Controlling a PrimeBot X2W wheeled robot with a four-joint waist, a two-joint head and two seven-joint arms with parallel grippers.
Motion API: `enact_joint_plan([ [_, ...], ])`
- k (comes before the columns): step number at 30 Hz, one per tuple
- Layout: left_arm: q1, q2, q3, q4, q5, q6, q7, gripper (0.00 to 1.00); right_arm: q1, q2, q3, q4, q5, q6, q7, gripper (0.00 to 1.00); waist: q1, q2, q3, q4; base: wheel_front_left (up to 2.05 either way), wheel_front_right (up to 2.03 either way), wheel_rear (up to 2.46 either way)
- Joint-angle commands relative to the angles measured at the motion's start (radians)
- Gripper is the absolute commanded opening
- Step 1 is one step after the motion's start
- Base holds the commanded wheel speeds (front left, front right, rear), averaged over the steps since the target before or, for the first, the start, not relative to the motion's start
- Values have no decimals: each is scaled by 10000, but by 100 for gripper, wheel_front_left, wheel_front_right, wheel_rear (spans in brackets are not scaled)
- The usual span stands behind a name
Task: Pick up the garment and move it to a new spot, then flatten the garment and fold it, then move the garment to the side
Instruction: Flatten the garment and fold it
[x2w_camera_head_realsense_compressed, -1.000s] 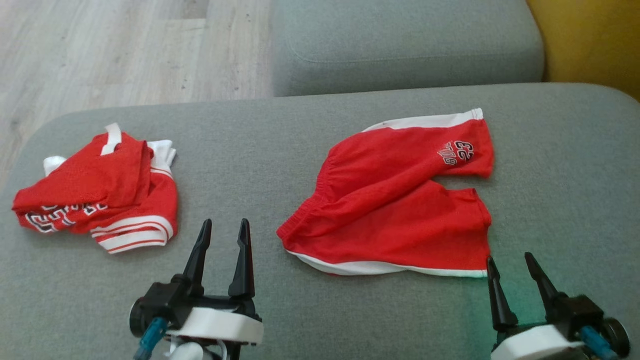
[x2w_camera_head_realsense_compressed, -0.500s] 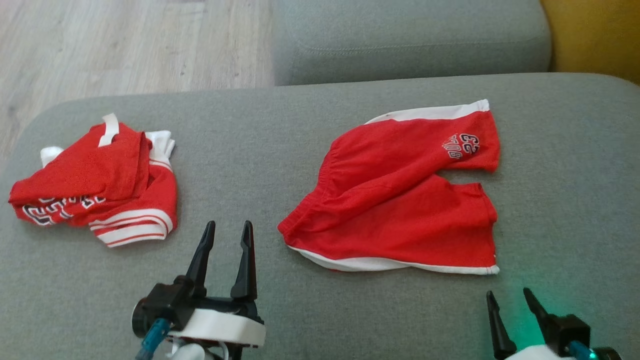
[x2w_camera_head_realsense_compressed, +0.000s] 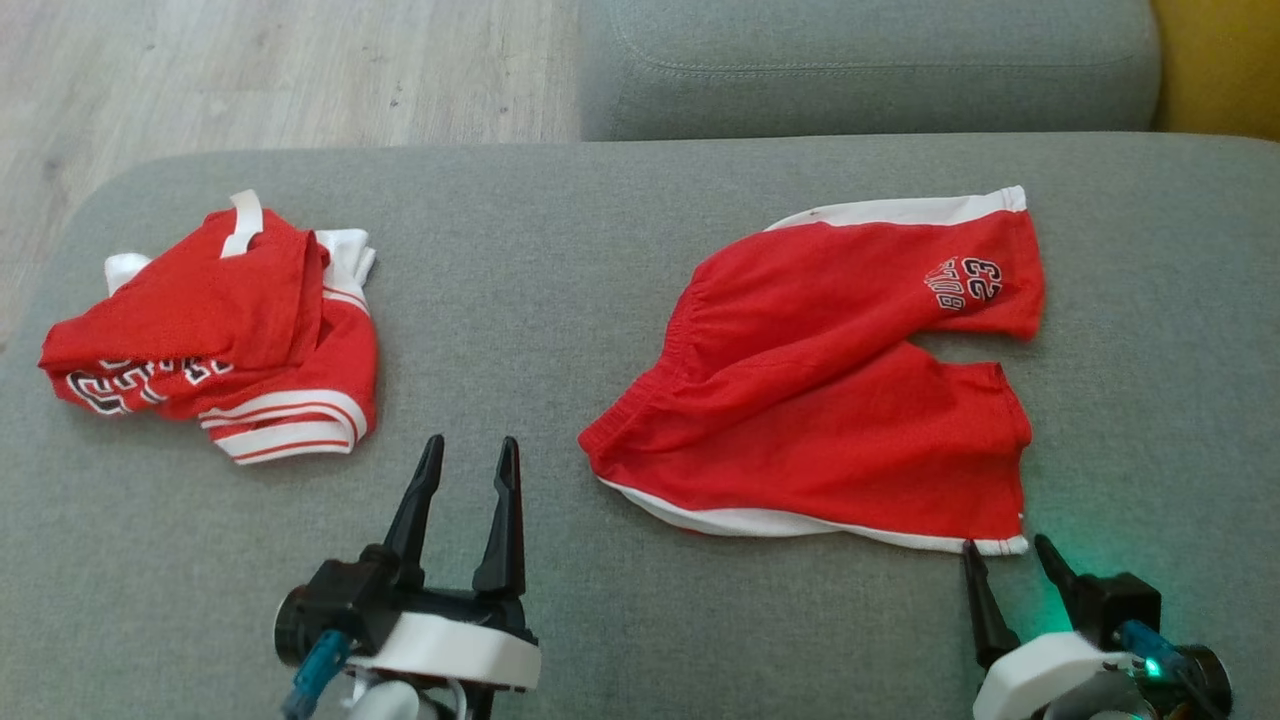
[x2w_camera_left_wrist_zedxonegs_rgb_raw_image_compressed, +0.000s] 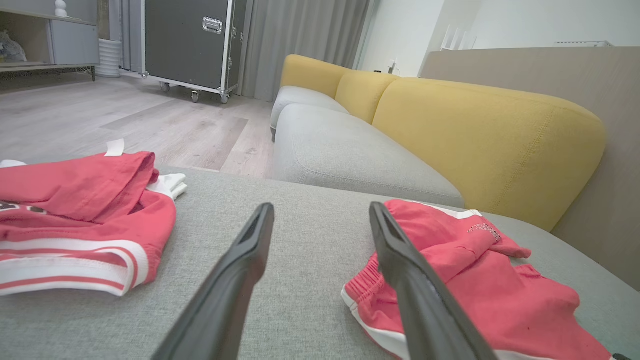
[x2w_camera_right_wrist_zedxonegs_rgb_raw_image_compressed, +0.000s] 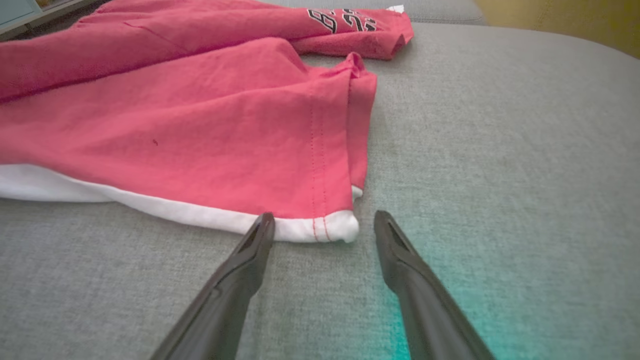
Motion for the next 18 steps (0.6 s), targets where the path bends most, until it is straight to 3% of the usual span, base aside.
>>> enact_joint_plan([
  [1, -507, -11, 284, -253, 94, -35, -95, 100, -380, -65, 174, -108, 21, -7, -169, 100, -1, 0, 11, 21, 0, 0, 0],
  [9, -559, -11, 289, -185, 114, 0, -95, 100, -677, -65, 181, 220, -66, -7, -199, 100, -1, 0, 16, 22, 0, 0, 0],
  [10, -557, -11, 296, -180, 122, 9, -95, 100, -688, -65, 279, 267, -75, -7, -200, 58, -1, 0, 12, 6, 0, 0, 0],
  [11, -555, -11, 302, -180, 136, 16, -95, 100, -711, -65, 369, 307, -132, -7, -201, 0, -1, 0, 9, -12, 0, 0, 0],
  [18, -510, -11, 375, -78, 297, 43, -95, 100, -881, -64, 39, 37, -471, -7, -203, 0, -1, 0, -101, -229, 0, 0, 0],
])
